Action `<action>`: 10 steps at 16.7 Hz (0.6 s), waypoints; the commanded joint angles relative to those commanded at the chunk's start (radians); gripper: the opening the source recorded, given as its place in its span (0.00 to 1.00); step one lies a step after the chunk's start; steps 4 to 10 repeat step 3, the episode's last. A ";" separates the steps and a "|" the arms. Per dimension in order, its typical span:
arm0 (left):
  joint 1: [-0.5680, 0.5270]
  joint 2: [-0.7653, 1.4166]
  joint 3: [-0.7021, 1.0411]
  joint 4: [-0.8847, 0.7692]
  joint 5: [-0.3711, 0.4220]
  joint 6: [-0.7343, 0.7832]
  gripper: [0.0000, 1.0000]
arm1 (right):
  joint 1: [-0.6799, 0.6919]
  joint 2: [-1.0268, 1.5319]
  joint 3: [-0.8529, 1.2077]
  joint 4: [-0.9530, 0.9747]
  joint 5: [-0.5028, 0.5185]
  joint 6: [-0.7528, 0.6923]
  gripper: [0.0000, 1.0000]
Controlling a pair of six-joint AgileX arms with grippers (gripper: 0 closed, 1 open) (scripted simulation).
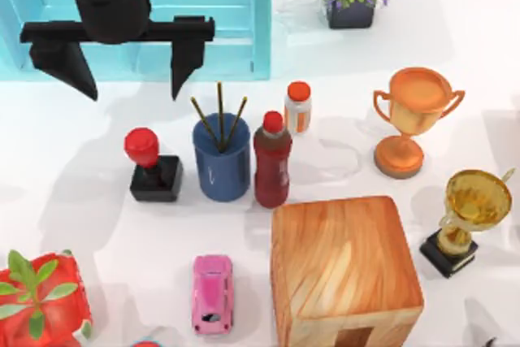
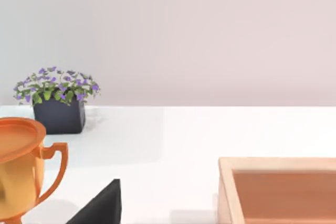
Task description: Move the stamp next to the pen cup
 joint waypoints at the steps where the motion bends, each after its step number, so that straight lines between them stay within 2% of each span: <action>1: 0.000 0.000 0.000 0.000 0.000 0.000 1.00 | 0.000 0.000 0.000 0.000 0.000 0.000 1.00; 10: 0.000 0.000 0.000 0.000 0.000 0.000 1.00 | 0.000 0.000 0.000 0.000 0.000 0.000 1.00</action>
